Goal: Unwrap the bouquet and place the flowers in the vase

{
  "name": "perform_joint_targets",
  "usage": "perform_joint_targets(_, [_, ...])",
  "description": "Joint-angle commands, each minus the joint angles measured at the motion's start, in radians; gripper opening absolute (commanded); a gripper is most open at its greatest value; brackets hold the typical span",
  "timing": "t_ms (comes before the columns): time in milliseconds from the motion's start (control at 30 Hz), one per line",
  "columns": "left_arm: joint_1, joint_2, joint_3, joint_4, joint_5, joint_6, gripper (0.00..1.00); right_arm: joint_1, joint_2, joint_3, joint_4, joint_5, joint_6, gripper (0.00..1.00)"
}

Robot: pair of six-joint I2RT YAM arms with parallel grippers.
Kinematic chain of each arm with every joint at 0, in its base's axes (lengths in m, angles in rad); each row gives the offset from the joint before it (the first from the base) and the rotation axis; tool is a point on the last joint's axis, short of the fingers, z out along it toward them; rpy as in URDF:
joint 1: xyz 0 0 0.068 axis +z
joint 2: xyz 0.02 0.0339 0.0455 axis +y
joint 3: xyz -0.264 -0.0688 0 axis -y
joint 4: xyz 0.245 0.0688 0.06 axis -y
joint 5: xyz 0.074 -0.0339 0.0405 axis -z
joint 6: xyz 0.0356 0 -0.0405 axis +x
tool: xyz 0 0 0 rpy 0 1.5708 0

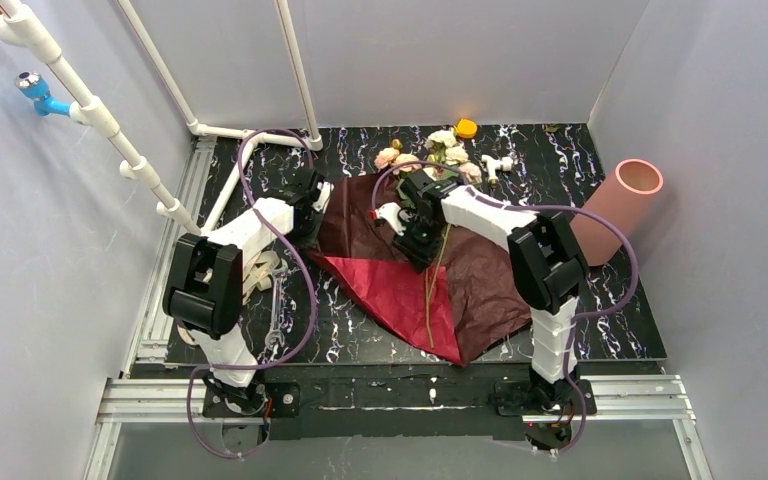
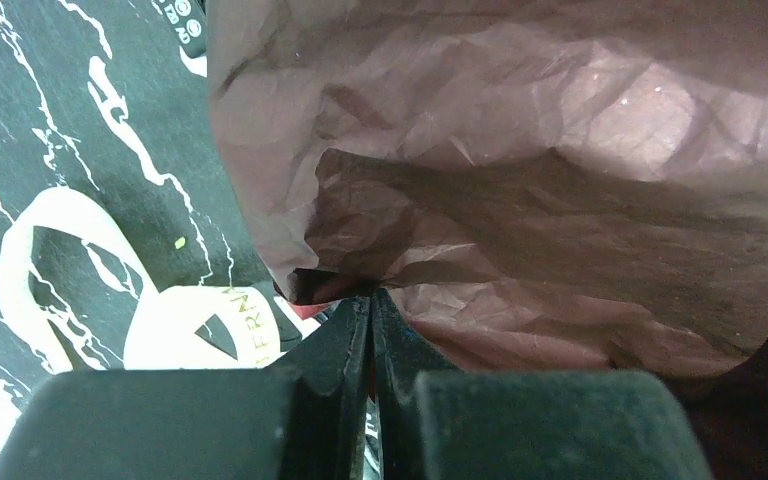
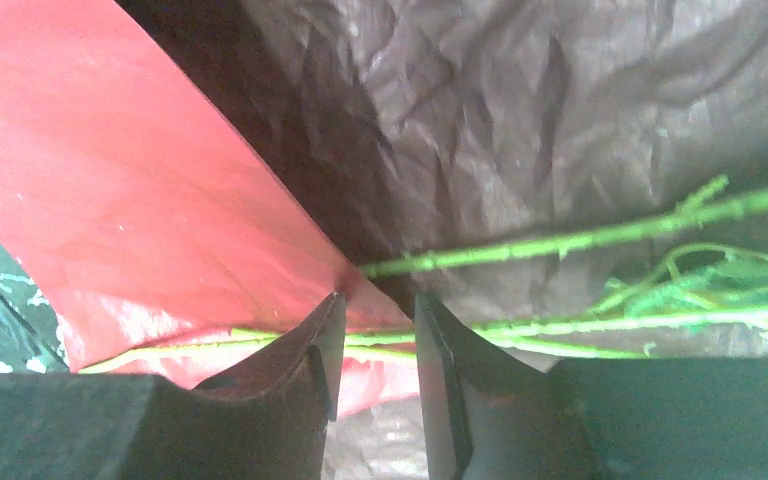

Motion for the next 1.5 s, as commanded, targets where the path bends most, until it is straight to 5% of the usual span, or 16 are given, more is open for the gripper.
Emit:
perform_joint_targets(0, [0.013,0.001,-0.001,0.011,0.001,0.039,0.00,-0.043,-0.062,0.015,-0.129,-0.022,-0.110,0.41])
perform_joint_targets(233, [0.028,-0.018,0.000,0.025,0.031,0.076,0.07,-0.098,-0.025,0.063,-0.218,-0.046,-0.168,0.43])
perform_joint_targets(600, [0.037,-0.281,0.051,0.092,0.434,0.220,0.94,-0.119,0.008,0.128,-0.233,-0.081,-0.127,0.43])
perform_joint_targets(733, [0.037,-0.347,0.074,0.110,0.601,0.276,0.98,-0.122,0.005,0.149,-0.233,-0.108,-0.062,0.45])
perform_joint_targets(900, [0.030,-0.377,0.038,0.109,1.031,0.375,0.98,-0.125,0.003,0.122,-0.156,-0.088,0.083,0.54])
perform_joint_targets(1000, [-0.015,-0.365,0.008,0.107,1.122,0.399,0.96,-0.138,0.022,0.126,-0.136,-0.054,0.123,0.51])
perform_joint_targets(1467, [-0.261,-0.134,0.023,0.088,0.894,0.577,0.96,-0.182,0.125,0.166,-0.153,-0.011,0.141,0.50])
